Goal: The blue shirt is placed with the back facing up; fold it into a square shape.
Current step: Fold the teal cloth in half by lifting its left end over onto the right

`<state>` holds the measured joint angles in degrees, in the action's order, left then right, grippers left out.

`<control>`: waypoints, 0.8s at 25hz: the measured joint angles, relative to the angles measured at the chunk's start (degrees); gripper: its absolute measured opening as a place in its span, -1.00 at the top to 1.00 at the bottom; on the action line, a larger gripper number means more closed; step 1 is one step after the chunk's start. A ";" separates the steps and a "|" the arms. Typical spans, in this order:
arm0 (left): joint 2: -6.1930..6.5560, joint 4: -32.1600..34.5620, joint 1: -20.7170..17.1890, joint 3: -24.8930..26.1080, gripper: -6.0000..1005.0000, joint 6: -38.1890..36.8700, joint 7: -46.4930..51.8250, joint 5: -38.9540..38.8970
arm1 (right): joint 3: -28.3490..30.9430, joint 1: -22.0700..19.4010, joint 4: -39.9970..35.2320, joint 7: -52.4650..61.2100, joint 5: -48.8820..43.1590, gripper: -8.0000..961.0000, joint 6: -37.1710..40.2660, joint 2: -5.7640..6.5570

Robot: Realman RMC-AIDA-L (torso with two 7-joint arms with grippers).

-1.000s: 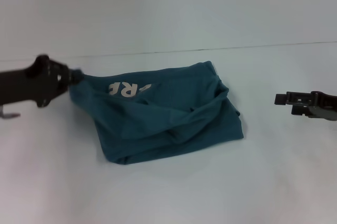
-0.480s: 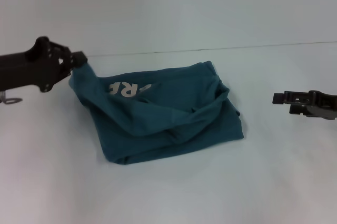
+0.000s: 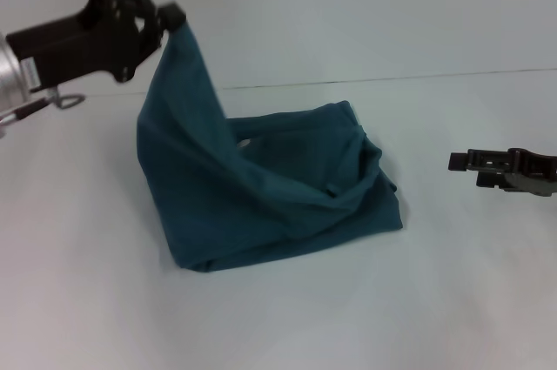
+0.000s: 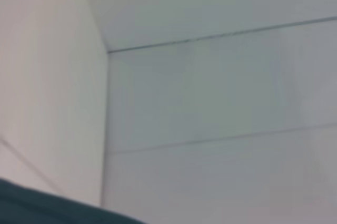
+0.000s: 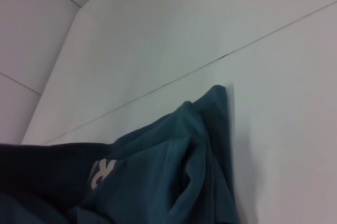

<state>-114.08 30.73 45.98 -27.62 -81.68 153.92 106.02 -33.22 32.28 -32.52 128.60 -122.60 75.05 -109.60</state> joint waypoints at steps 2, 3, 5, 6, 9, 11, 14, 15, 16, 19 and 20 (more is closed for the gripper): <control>-0.90 -0.89 0.41 -0.09 0.93 2.20 -1.13 -2.60 | 0.00 0.04 0.00 -0.03 -0.01 -0.84 0.00 0.00; -1.53 -1.14 0.59 -0.11 0.93 3.50 -1.70 -3.65 | 0.00 0.05 0.00 -0.03 -0.01 -0.84 -0.01 0.00; -2.86 -1.55 0.96 -0.16 0.93 6.12 -3.25 -5.51 | -0.01 0.06 0.00 -0.03 -0.01 -0.84 0.00 0.00; -3.45 -1.85 1.20 -0.19 0.93 7.08 -4.07 -6.31 | -0.03 0.06 0.00 -0.03 -0.01 -0.84 0.00 -0.01; -4.77 -3.96 2.22 -0.18 0.93 9.84 -7.42 -8.43 | -0.08 0.04 0.00 -0.03 -0.01 -0.84 0.09 -0.07; -5.53 -5.80 3.21 -0.21 0.93 11.22 -9.61 -9.48 | -0.09 0.02 0.00 -0.02 -0.01 -0.84 0.23 -0.07; -6.51 -6.88 4.32 -0.34 0.93 12.29 -11.80 -9.93 | -0.09 0.00 0.00 -0.02 -0.01 -0.84 0.28 -0.08; -6.72 -7.00 4.60 -0.52 0.93 12.44 -12.40 -9.95 | -0.09 0.00 0.00 -0.02 -0.01 -0.84 0.29 -0.08; -6.82 -7.00 4.65 -0.72 0.93 12.41 -12.60 -9.95 | -0.09 -0.01 0.00 -0.02 -0.01 -0.84 0.31 -0.09; -6.54 -6.49 3.79 -1.42 0.93 11.06 -12.93 -9.94 | -0.09 -0.24 0.00 -0.01 -0.01 -0.84 0.40 -0.09; -6.08 -6.25 3.19 -2.19 0.93 10.14 -12.95 -9.67 | -0.09 -0.33 0.00 0.00 -0.01 -0.84 0.40 -0.09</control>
<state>-120.15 24.48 49.17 -29.81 -71.54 140.97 96.35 -33.31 31.95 -32.52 128.59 -122.61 75.46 -109.69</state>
